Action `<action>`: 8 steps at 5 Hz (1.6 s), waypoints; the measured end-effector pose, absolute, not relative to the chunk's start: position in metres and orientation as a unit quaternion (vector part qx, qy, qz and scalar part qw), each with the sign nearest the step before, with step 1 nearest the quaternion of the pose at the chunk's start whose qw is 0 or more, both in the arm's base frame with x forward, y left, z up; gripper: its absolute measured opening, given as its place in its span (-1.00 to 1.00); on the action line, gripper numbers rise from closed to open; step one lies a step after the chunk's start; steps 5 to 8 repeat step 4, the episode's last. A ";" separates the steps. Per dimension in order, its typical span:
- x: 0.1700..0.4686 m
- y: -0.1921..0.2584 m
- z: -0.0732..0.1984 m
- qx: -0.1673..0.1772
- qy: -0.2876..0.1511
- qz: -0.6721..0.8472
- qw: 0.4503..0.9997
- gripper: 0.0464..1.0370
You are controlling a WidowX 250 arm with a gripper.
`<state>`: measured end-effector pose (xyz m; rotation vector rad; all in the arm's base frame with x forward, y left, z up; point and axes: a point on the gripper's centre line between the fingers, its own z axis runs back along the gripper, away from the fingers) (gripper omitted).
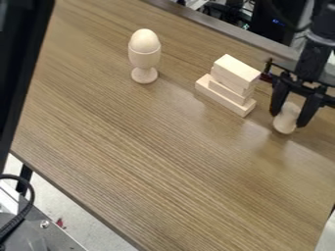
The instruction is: Remove the cylinder from the blocks and put on the right side
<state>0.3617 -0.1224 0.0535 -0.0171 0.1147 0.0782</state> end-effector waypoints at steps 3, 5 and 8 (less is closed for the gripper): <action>0.368 -0.106 0.092 -0.025 0.013 0.069 0.997 0.93; 0.370 -0.084 0.142 -0.034 -0.044 0.104 0.993 0.93; 0.370 -0.084 0.142 -0.034 -0.044 0.104 0.993 0.93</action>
